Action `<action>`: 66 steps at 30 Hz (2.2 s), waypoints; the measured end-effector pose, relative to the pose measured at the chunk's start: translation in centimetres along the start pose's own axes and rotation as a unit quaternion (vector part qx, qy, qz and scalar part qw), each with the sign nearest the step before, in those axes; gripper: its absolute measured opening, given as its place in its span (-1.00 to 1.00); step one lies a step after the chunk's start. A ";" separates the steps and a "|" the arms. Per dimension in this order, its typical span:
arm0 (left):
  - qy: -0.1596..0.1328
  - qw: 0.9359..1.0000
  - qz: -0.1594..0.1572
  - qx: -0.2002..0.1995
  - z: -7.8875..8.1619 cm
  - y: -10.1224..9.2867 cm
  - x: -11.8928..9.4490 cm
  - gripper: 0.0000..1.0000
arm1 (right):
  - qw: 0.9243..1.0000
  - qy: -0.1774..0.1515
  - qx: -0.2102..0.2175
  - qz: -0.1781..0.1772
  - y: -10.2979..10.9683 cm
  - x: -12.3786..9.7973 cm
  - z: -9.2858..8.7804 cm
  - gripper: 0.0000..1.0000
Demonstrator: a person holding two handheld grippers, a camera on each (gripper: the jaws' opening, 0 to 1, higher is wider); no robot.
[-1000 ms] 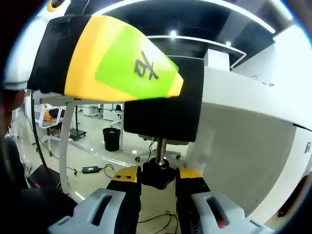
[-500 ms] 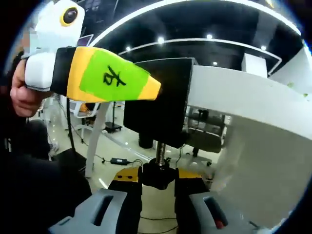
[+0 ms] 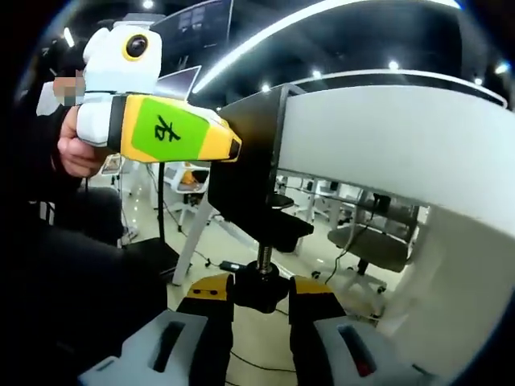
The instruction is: Clamp the fixed fixture on the desktop, loosen the retaining clip, secure it to the edge of the desk, and tighten the retaining clip.
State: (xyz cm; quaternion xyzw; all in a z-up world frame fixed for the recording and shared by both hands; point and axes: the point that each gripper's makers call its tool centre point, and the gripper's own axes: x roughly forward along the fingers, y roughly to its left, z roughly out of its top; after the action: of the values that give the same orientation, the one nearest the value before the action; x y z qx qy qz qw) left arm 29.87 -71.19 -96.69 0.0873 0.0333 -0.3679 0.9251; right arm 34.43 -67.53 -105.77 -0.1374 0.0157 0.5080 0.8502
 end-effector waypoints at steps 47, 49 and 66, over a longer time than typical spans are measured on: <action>-0.016 0.999 -0.023 -0.020 0.0 -0.2 0.7 -0.98 | 0.956 0.055 0.084 -0.275 -1.5 -1.0 -0.4 -0.49; -0.016 0.999 -0.022 -0.019 0.0 -0.2 0.6 -0.98 | 0.963 0.055 0.074 -0.252 -1.3 -0.9 -0.3 -0.50; -0.004 1.000 -0.017 0.003 -0.1 -0.5 0.5 -0.99 | 0.999 0.015 0.007 0.039 0.6 0.0 -0.4 -0.53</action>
State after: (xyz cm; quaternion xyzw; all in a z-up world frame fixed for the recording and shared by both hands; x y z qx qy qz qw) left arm 29.94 -71.87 -96.89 0.0881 0.0300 -0.3842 0.9186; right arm 33.93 -67.33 -106.25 -0.1379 0.0373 0.5386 0.8304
